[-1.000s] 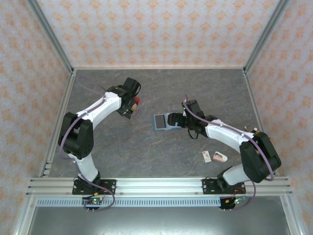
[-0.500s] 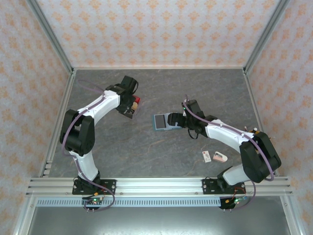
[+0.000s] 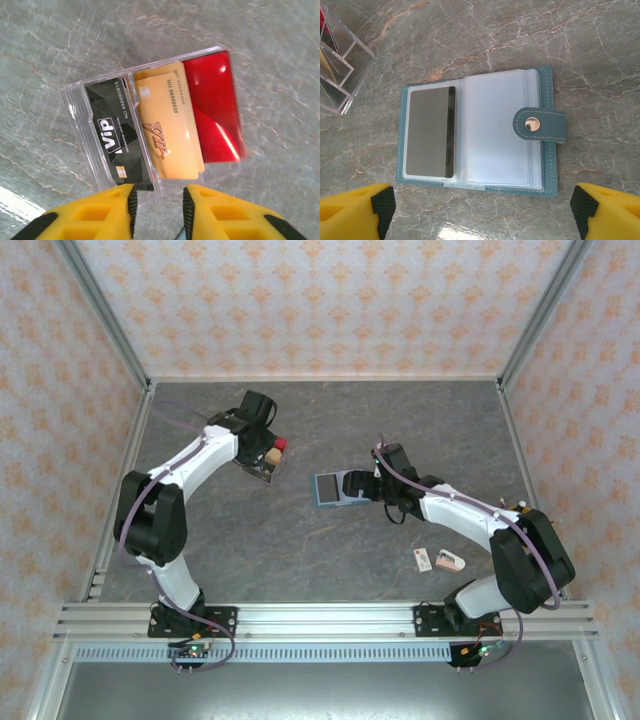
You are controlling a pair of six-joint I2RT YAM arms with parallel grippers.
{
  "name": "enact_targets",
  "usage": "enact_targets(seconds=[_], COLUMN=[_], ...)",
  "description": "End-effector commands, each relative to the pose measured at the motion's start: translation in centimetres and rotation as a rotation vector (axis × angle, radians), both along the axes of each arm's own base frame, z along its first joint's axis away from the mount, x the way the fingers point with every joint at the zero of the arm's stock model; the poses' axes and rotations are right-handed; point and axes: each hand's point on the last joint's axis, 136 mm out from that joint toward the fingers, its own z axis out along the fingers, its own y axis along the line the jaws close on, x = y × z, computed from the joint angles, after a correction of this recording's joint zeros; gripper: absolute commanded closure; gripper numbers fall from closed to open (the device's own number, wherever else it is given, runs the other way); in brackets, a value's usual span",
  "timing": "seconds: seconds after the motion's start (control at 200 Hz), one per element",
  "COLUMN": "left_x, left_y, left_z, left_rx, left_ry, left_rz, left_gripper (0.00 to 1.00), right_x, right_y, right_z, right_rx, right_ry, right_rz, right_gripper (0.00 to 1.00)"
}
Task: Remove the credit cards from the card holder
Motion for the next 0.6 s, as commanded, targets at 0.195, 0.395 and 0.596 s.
enact_targets(seconds=[0.195,0.395,0.596], left_x=[-4.0,-6.5,-8.2], left_y=[1.8,3.7,5.1], left_z=[3.4,3.3,2.8], left_rx=[0.067,0.140,0.226], left_ry=[-0.085,-0.144,-0.173], left_rz=[-0.128,-0.137,-0.181], left_gripper=[0.35,0.13,0.00], right_x=[-0.2,-0.8,-0.5], right_y=[1.5,3.6,5.1], right_z=[-0.3,-0.7,-1.5], right_rx=[0.022,-0.063,-0.207], right_ry=[0.011,0.009,0.036], right_rz=[0.055,0.123,0.135], right_gripper=[0.12,0.17,0.21])
